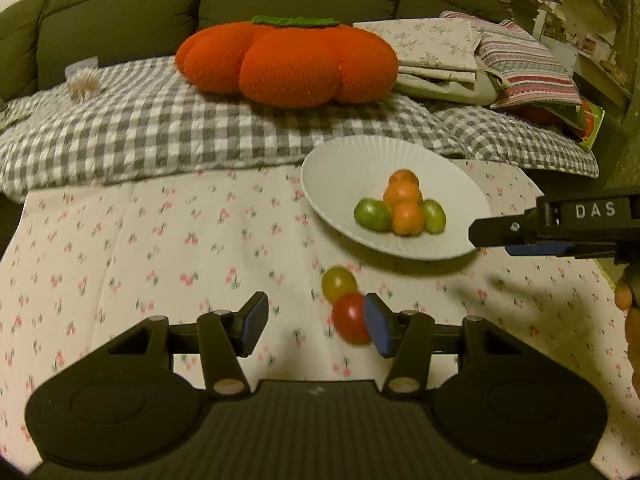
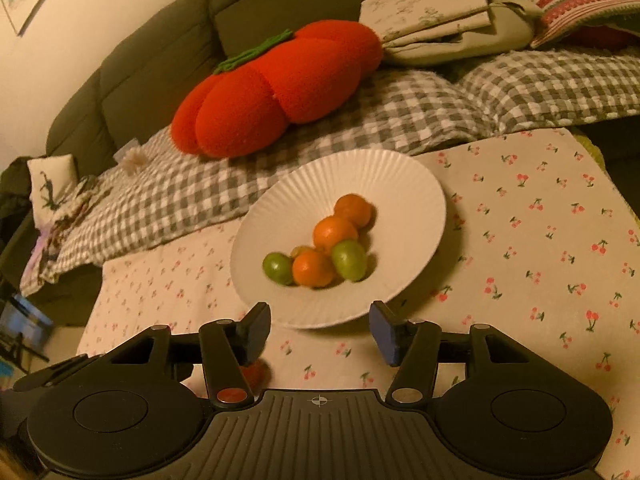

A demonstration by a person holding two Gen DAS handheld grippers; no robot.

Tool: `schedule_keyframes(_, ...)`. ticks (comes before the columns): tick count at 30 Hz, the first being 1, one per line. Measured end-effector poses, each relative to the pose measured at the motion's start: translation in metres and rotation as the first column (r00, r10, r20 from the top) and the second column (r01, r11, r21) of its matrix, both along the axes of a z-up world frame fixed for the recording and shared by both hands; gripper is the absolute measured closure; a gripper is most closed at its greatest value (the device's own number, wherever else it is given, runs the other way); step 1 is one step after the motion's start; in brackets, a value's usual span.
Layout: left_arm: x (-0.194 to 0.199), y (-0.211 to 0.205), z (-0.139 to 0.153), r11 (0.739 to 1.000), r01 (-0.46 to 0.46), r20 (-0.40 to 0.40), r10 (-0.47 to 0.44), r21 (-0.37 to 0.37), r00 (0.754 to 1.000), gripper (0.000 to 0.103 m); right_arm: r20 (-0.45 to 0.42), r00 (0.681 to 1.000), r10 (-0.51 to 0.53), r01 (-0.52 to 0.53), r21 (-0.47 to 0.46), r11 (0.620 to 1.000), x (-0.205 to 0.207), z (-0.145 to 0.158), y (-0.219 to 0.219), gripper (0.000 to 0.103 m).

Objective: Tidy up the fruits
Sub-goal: 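Move the left tool to a pale yellow fruit and grasp it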

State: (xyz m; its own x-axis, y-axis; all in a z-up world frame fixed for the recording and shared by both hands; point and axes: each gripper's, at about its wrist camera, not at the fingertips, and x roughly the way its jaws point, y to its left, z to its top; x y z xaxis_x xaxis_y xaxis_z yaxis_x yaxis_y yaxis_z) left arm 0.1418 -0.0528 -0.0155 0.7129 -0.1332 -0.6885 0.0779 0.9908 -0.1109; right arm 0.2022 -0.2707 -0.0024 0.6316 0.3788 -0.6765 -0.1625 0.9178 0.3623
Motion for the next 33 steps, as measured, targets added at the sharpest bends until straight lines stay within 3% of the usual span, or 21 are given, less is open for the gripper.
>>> schedule_keyframes(9,-0.03,-0.002,-0.011,1.0,0.0,-0.061,-0.001,-0.018,0.998,0.05,-0.014,0.999,0.039,-0.039,-0.028,0.999,-0.02,0.001,0.011,0.036)
schedule_keyframes(18,-0.047,-0.011,-0.021,0.999,0.031,-0.108,-0.033,-0.021,0.994,0.05,-0.036,0.995,0.093,-0.094,-0.045,0.995,-0.041,0.0,0.02,0.035)
schedule_keyframes(33,-0.044,-0.01,-0.033,0.999,0.043,-0.124,-0.043,-0.004,0.991,0.052,-0.072,0.989,0.128,-0.134,-0.088,0.987,-0.049,-0.011,0.03,0.035)
